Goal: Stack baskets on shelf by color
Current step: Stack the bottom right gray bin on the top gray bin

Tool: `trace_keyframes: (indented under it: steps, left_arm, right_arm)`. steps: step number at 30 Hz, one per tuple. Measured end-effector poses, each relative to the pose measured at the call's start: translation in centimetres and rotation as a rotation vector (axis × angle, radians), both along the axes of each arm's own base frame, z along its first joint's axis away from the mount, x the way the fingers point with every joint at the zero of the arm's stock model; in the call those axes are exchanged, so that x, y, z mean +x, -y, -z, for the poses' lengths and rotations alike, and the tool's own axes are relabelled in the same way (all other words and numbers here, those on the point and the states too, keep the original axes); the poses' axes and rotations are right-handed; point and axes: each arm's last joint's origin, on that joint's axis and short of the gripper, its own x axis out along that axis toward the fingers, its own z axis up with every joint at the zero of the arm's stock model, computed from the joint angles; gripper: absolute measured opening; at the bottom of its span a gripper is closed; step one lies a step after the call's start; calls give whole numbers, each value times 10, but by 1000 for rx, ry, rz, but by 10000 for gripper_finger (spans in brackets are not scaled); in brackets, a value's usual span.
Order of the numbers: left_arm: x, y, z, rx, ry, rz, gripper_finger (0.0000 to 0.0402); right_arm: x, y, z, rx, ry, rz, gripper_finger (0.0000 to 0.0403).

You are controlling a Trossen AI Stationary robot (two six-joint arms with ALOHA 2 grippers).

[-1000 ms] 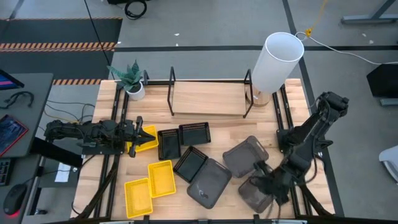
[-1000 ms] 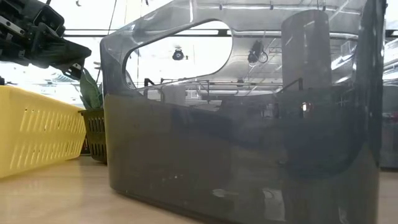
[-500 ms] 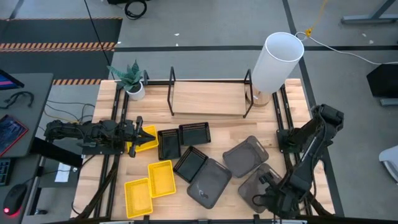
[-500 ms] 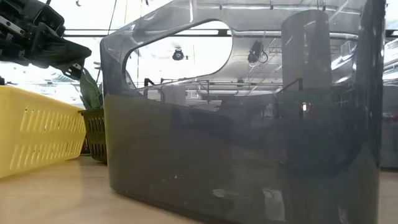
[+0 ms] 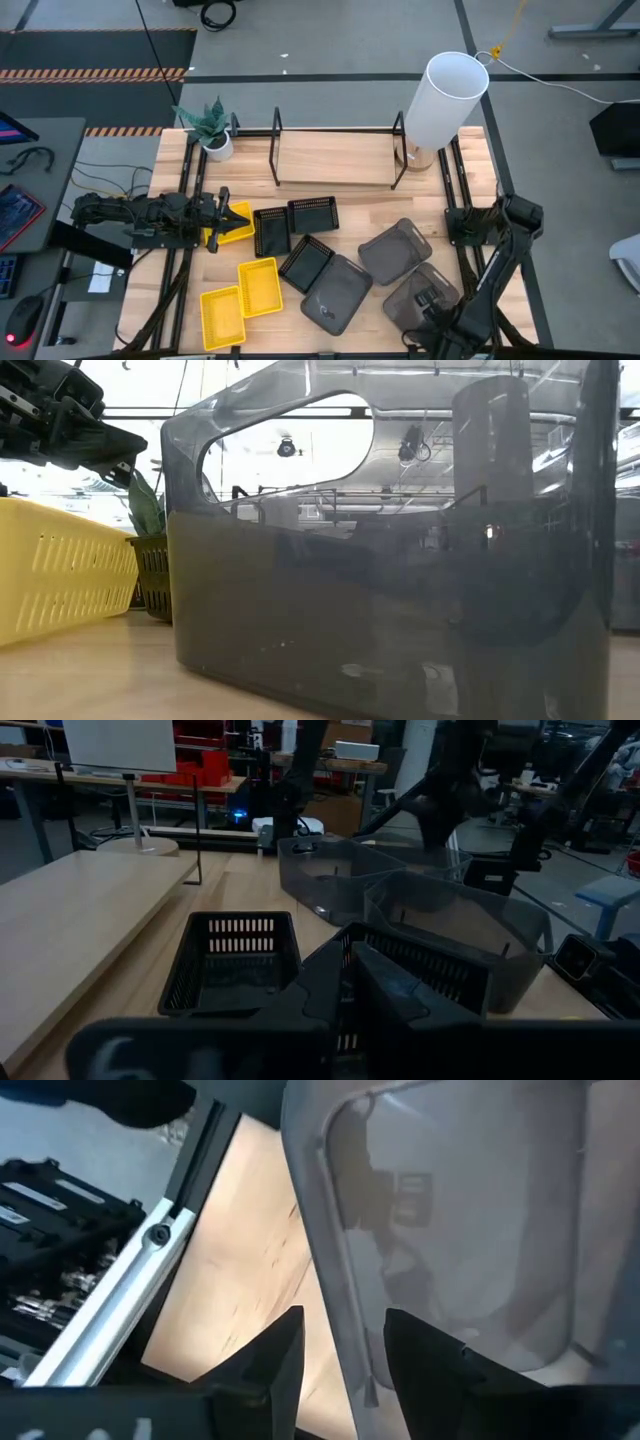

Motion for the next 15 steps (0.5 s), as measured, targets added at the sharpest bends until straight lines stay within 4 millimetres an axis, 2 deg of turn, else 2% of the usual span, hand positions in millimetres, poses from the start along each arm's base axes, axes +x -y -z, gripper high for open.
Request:
trace_keyframes:
  steps: [9, 15]
  left_arm:
    - [0, 0, 0, 0, 0, 0, 25]
    - [0, 0, 0, 0, 0, 0, 31]
  right_arm:
    - [5, -4, 33, -103, -65, 7, 126]
    - [7, -4, 40, -136, -64, 10, 93]
